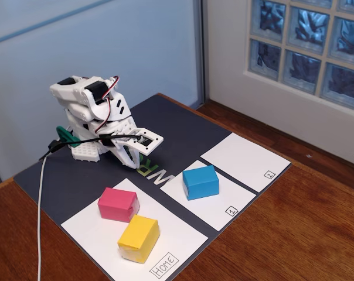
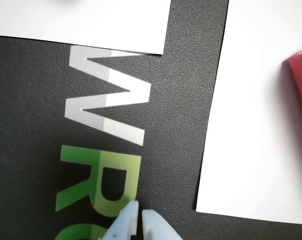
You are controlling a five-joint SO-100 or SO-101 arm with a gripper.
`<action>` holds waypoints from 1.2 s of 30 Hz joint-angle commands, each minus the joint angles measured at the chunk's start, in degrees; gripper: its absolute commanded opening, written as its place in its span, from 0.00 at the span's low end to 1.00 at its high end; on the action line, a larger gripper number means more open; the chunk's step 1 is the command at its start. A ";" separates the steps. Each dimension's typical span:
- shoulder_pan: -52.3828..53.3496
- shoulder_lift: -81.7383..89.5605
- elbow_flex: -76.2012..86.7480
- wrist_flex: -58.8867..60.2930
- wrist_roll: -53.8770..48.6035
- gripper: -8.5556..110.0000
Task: Move box yellow to zone 2
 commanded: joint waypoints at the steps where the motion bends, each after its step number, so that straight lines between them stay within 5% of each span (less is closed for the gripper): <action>1: -0.09 2.99 -0.26 3.78 -0.26 0.07; 36: -1.67 2.99 -0.26 4.13 2.55 0.07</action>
